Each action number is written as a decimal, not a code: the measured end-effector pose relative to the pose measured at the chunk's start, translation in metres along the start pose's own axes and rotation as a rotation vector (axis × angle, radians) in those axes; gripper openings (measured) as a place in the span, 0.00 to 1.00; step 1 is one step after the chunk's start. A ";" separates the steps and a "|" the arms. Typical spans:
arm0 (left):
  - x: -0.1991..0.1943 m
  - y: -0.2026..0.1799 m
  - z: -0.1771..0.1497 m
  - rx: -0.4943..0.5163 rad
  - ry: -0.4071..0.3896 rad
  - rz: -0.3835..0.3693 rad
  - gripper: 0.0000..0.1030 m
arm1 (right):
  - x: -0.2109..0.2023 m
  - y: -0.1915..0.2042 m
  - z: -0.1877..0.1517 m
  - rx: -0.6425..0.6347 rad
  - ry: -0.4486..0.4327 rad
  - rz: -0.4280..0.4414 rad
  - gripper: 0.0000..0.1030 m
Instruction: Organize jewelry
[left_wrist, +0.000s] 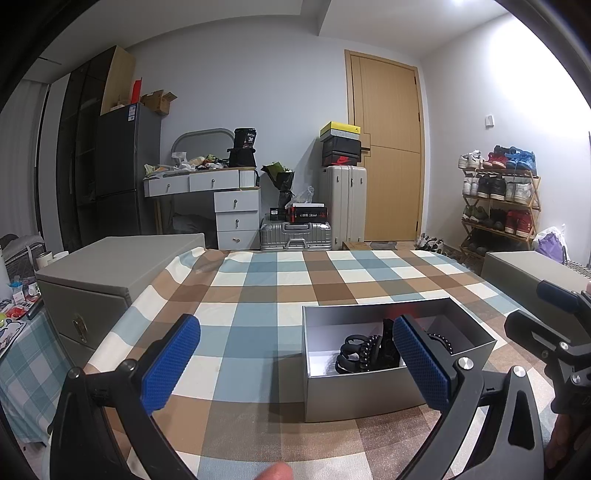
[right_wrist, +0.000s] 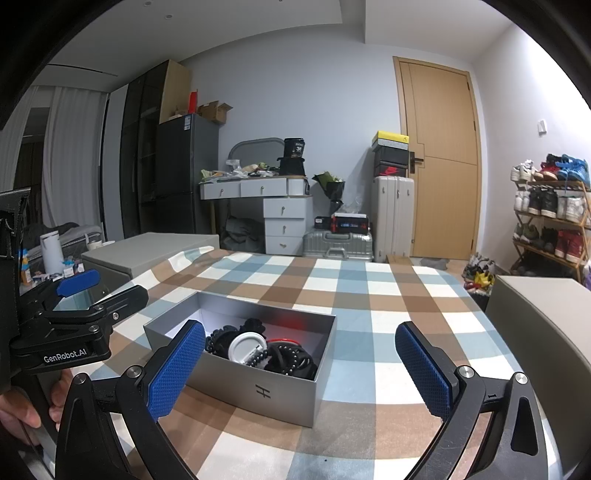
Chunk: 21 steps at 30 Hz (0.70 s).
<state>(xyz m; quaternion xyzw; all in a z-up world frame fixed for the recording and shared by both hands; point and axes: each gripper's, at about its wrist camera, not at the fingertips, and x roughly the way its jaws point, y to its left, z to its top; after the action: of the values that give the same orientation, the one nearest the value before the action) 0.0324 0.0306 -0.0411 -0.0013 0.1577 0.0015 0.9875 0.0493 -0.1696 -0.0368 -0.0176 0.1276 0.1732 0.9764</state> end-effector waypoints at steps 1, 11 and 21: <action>0.000 0.000 0.000 0.000 0.000 0.000 0.99 | 0.000 0.000 0.000 0.000 0.000 0.000 1.00; 0.000 0.000 0.000 0.002 0.000 -0.006 0.99 | 0.000 0.000 0.000 0.000 0.000 0.000 1.00; 0.000 -0.001 0.000 0.002 0.001 -0.006 0.99 | 0.000 0.000 0.000 0.000 0.000 0.000 1.00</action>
<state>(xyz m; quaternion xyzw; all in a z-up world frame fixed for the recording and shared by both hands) 0.0320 0.0300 -0.0409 -0.0008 0.1580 -0.0016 0.9874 0.0494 -0.1696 -0.0369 -0.0175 0.1276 0.1732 0.9764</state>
